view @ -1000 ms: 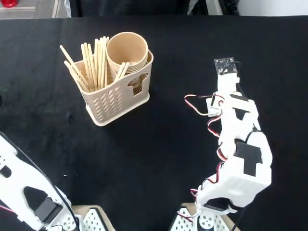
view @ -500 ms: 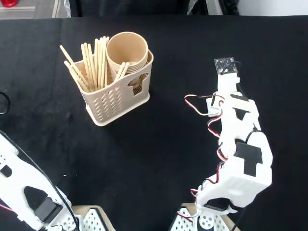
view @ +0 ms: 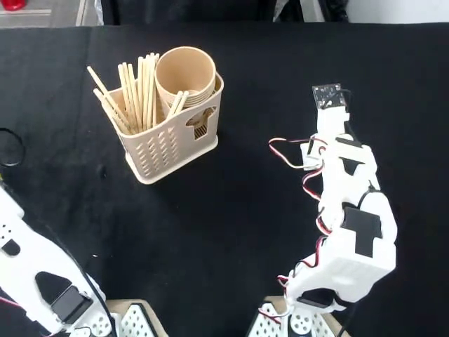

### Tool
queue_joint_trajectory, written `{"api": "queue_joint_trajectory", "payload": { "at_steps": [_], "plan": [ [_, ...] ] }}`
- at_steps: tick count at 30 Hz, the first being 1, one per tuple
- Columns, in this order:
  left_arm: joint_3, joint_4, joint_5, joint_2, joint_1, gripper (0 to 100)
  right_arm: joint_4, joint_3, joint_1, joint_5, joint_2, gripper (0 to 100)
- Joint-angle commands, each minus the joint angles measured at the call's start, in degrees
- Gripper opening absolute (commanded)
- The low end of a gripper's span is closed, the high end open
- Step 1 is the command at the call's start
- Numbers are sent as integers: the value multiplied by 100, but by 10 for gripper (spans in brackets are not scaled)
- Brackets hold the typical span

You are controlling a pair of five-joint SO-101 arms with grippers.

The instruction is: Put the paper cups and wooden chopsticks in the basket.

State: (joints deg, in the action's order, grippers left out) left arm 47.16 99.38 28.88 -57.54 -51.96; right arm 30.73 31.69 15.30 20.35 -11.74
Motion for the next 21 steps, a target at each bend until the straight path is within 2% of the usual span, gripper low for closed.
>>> {"api": "queue_joint_trajectory", "payload": {
  "at_steps": [1, 5, 15, 21],
  "plan": [
    [-1314, 123, -26, 765, 163, 30, 0, -31, 35, 62, 338, 14],
    [-2484, -334, 281, 1547, 22, 30, 0, -31, 35, 62, 338, 14],
    [-6844, -3332, 563, 4044, -92, 30, 9, -31, 35, 62, 338, 14],
    [-8444, -4308, 466, 5943, 66, 30, 9, -31, 35, 62, 338, 14]
  ]
}}
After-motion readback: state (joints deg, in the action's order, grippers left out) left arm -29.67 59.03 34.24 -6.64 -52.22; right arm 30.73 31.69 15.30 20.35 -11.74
